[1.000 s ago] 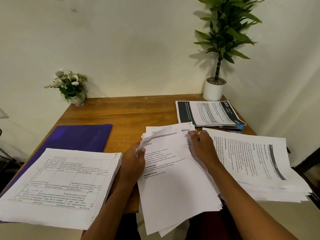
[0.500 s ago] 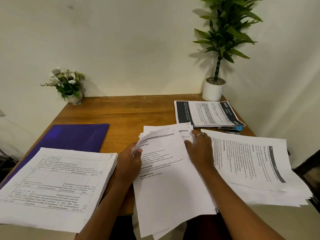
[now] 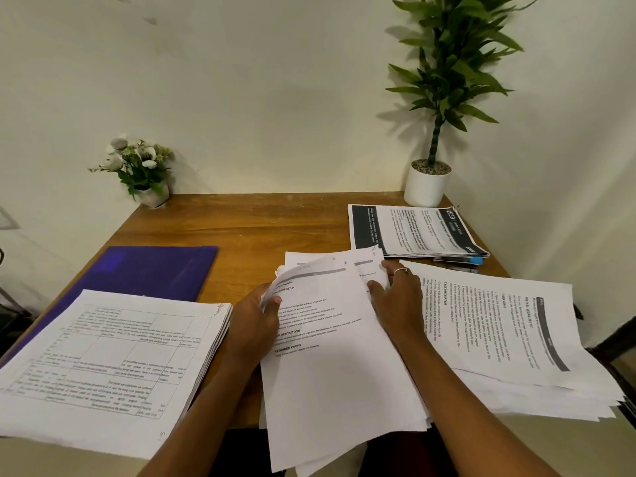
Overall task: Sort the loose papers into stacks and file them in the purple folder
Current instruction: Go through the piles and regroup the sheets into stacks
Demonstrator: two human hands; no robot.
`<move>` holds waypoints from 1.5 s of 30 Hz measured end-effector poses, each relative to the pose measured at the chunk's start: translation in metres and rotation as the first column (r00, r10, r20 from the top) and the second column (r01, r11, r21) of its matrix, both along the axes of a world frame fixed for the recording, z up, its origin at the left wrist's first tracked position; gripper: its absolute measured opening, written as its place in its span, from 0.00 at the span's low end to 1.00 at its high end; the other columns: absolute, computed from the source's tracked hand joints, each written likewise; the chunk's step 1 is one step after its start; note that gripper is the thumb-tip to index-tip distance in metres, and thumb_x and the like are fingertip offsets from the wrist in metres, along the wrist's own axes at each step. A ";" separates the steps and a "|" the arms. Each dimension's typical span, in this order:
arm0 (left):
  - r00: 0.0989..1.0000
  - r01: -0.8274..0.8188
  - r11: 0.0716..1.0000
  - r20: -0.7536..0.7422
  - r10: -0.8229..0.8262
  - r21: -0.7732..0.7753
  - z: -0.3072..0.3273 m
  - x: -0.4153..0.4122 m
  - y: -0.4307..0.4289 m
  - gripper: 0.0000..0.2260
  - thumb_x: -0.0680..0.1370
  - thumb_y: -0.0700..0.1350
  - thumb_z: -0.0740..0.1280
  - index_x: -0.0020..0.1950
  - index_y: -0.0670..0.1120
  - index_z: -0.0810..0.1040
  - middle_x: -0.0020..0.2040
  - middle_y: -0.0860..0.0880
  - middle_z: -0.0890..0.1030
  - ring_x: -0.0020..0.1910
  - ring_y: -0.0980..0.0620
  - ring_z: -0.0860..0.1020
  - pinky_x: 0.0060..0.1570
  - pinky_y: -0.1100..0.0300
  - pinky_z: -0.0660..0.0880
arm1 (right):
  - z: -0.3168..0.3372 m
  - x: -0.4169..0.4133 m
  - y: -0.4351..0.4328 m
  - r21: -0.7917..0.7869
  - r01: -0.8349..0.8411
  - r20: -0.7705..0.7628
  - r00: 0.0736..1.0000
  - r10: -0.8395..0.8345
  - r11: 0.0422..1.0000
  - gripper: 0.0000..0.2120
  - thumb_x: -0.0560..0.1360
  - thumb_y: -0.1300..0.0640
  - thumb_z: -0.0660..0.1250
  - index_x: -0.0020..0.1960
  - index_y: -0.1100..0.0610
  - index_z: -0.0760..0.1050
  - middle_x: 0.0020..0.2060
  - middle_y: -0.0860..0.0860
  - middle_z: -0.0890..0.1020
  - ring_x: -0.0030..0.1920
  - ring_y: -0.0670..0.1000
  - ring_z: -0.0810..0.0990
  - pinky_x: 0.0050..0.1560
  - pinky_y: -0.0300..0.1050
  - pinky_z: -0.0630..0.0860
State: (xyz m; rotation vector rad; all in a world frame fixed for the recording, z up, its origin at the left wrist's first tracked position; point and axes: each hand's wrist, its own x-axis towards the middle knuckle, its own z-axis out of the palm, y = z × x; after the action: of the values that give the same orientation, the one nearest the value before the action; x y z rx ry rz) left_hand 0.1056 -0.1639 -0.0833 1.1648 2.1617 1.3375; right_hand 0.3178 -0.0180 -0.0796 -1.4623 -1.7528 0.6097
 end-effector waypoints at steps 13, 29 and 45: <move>1.000 -0.012 1.000 0.009 0.012 -0.012 0.001 0.001 0.001 0.15 0.83 0.49 0.65 0.69 0.49 0.76 0.51 0.54 0.81 0.41 0.56 0.82 0.32 0.68 0.76 | 0.009 0.001 -0.008 -0.032 -0.022 -0.166 0.986 0.016 0.999 0.21 0.78 0.57 0.73 0.69 0.53 0.75 0.65 0.50 0.81 0.64 0.52 0.80 0.60 0.42 0.74; 1.000 -0.022 1.000 -0.008 0.021 -0.015 -0.001 0.001 0.002 0.16 0.83 0.50 0.65 0.70 0.50 0.75 0.55 0.54 0.80 0.45 0.53 0.82 0.33 0.69 0.75 | 0.009 0.005 -0.008 -0.121 -0.061 -0.083 0.995 0.051 0.991 0.21 0.78 0.51 0.70 0.70 0.50 0.75 0.62 0.49 0.83 0.58 0.52 0.83 0.58 0.48 0.80; 0.999 -0.014 0.998 -0.033 0.012 -0.064 0.011 0.005 0.001 0.14 0.83 0.50 0.64 0.68 0.48 0.76 0.54 0.52 0.81 0.39 0.59 0.78 0.31 0.72 0.69 | 0.112 0.022 0.019 0.067 0.045 -0.366 0.930 -0.017 0.997 0.16 0.82 0.50 0.65 0.66 0.57 0.74 0.59 0.53 0.80 0.59 0.53 0.80 0.53 0.41 0.78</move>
State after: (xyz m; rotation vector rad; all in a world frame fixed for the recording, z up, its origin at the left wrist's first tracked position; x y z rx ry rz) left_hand 0.1110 -0.1625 -0.0720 1.1571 2.2214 1.2527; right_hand 0.3399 0.0013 0.0327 -1.2306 -1.4426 0.7399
